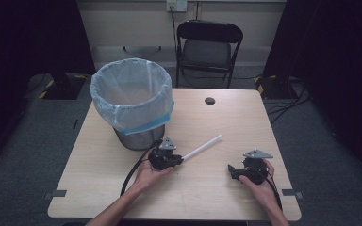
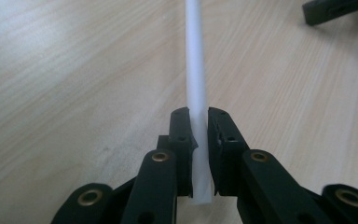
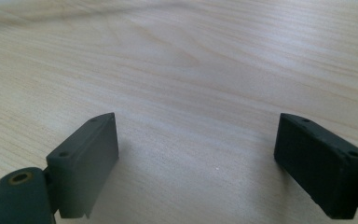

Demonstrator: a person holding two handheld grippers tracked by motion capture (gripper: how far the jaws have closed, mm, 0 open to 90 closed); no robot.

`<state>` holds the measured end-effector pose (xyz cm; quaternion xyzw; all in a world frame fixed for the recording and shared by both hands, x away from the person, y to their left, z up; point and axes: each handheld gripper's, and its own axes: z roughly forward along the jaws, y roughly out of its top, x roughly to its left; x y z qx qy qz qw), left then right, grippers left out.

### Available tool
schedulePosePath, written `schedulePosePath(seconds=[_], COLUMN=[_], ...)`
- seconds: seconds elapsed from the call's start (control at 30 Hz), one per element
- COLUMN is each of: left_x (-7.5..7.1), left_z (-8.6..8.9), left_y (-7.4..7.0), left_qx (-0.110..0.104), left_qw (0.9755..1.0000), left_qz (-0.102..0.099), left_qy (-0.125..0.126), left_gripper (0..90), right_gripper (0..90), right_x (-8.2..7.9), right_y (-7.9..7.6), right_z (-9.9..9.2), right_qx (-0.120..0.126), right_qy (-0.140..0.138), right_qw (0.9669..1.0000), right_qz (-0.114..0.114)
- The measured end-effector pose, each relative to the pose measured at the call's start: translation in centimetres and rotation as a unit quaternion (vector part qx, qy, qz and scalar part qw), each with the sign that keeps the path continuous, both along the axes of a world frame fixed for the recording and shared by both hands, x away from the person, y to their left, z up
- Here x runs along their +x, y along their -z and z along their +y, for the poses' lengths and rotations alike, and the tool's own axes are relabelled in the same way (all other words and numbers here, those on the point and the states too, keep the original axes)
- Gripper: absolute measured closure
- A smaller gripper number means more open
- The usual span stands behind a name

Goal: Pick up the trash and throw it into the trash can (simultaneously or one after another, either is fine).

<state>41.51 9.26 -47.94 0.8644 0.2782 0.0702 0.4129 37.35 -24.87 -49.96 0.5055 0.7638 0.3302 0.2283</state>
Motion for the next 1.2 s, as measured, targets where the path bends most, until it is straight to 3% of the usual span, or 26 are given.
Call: schedulePosePath(seconds=[0.23,0.43,0.63,1.0,1.2], left_x=[-0.7,-1.7,-2.4,-2.8,-3.2], left_z=[0.0,0.3,0.3,1.2,1.7], left_y=[-1.7,-3.9,-5.4,-7.7,-9.3], left_qx=[-0.02,-0.048,-0.062,-0.088,-0.108], left_qw=[0.9996,0.9977,0.996,0.9929,0.9898], left_qz=[-0.012,-0.035,-0.043,-0.063,-0.076], left_qy=[0.016,0.034,0.048,0.05,0.054], left_gripper=[81.0,81.0,81.0,81.0,81.0], right_gripper=[12.9,13.0,12.9,12.9,12.9], right_x=[0.0,0.0,0.0,0.0,0.0], right_y=[0.0,0.0,0.0,0.0,0.0], right_z=[0.0,0.0,0.0,0.0,0.0], right_qx=[0.0,0.0,0.0,0.0,0.0], right_qy=[-0.001,-0.001,-0.002,-0.004,-0.004], right_qw=[1.0,1.0,1.0,1.0,1.0], right_qz=[0.0,0.0,0.001,0.0,0.0])
